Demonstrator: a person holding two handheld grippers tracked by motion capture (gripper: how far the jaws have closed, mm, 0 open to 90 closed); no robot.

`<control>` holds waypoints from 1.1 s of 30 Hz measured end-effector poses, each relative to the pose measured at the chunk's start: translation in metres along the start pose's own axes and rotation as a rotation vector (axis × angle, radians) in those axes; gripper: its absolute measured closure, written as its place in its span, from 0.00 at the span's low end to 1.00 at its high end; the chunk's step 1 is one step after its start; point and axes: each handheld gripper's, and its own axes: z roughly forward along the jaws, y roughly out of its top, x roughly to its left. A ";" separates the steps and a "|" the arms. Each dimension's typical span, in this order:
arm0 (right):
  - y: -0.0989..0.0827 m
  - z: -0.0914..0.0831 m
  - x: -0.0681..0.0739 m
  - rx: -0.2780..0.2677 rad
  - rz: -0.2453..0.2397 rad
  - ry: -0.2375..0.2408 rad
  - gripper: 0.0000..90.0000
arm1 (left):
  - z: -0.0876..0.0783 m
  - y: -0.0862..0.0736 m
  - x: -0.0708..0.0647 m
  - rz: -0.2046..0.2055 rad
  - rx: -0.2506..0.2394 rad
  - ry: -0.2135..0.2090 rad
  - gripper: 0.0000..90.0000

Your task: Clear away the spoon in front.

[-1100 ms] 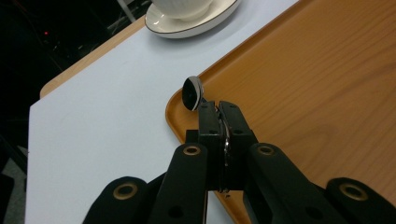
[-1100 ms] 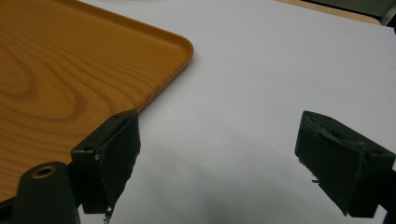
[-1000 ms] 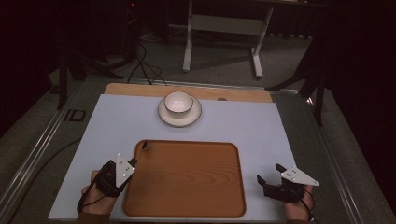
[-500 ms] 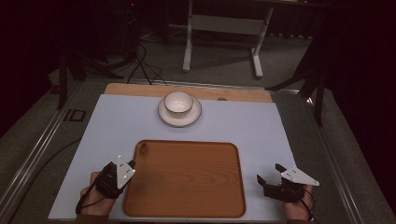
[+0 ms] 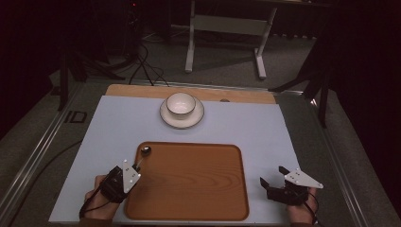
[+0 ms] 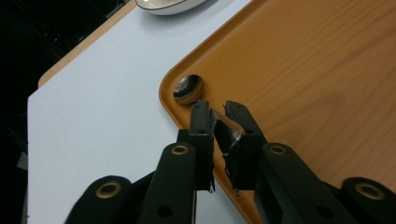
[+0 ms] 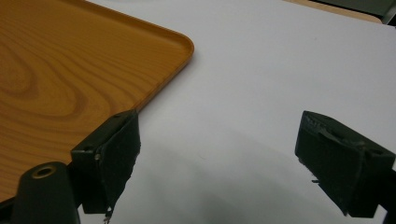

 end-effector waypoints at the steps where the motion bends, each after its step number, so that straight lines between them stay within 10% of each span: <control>1: 0.000 0.000 0.000 0.000 -0.001 0.000 0.15 | 0.000 -0.001 0.000 0.000 0.001 -0.003 0.88; 22: 0.000 0.000 0.001 0.002 -0.002 -0.002 0.15 | -0.001 -0.014 -0.010 -0.110 -0.028 -0.186 0.53; 33: 0.000 0.001 0.001 0.003 -0.005 -0.001 0.15 | 0.003 -0.013 0.013 -0.203 -0.078 -0.151 0.51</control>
